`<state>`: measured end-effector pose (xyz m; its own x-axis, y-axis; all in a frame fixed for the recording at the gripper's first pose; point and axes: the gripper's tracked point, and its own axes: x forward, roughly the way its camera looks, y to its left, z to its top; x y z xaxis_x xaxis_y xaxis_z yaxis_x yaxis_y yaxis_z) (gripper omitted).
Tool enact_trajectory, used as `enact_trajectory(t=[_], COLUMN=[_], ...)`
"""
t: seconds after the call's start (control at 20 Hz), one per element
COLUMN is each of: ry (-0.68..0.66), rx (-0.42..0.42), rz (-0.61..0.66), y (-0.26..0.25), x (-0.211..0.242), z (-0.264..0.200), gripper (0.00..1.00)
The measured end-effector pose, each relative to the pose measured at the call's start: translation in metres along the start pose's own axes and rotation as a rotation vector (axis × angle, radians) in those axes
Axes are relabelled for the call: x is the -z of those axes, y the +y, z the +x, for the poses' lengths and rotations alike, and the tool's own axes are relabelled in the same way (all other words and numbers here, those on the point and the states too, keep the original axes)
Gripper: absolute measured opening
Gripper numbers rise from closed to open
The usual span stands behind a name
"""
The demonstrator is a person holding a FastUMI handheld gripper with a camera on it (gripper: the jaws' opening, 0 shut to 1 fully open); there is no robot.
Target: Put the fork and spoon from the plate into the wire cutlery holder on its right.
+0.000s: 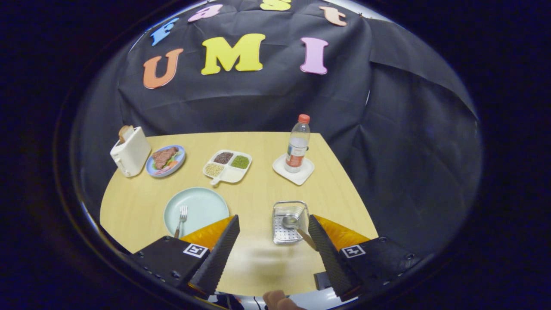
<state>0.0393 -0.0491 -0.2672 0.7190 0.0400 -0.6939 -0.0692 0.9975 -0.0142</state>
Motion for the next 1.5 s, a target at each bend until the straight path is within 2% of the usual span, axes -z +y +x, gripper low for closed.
enact_trajectory(t=[0.35, 0.75, 1.5], ry=[0.02, 0.136, 0.453], rx=[-0.065, -0.083, -0.088], rz=[-0.07, -0.102, 0.025], y=[0.069, 0.122, 0.204], x=[0.009, 0.056, 0.152], z=[-0.006, 0.01, 0.046], gripper=[0.96, 0.96, 0.96])
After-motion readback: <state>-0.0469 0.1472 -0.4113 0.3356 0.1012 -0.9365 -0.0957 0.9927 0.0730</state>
